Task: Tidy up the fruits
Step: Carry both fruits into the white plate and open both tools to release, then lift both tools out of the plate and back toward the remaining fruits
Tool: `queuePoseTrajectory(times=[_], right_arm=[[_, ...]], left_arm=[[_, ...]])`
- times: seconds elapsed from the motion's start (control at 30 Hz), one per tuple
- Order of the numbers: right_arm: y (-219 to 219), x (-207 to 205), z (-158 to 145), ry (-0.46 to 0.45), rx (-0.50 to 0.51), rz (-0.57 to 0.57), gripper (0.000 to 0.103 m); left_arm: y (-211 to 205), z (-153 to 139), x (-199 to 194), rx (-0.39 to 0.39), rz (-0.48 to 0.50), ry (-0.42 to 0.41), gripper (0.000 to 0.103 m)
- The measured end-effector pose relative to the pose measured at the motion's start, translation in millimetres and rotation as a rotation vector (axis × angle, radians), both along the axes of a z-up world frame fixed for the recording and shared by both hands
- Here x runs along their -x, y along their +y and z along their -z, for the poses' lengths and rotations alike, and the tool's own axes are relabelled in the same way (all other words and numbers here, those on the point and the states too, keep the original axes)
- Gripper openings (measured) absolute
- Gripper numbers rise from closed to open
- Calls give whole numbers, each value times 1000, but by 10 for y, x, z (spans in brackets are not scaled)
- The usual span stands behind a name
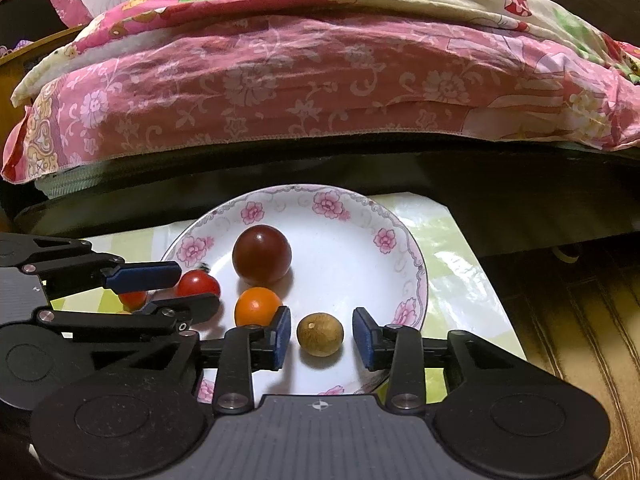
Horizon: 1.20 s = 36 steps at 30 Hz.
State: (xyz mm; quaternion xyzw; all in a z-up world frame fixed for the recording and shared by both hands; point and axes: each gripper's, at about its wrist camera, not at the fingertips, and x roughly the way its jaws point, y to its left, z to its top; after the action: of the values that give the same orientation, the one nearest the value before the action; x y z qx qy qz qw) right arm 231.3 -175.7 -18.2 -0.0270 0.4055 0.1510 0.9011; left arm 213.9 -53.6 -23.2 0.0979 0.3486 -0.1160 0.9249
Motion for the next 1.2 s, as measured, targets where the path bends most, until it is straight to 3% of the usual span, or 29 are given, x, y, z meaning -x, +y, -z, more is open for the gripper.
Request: queuePoseTrajectory(times=[0.63, 0.97, 1.2], right_arm=[[15, 121, -175, -49, -31, 9, 35], [215, 299, -217, -55, -45, -66, 35], [352, 525, -270, -46, -45, -143, 35]], left_arm=[[181, -197, 185, 5, -30, -34, 41], [520, -280, 441, -2, -73, -15, 41], [802, -302, 721, -23, -52, 15, 41]])
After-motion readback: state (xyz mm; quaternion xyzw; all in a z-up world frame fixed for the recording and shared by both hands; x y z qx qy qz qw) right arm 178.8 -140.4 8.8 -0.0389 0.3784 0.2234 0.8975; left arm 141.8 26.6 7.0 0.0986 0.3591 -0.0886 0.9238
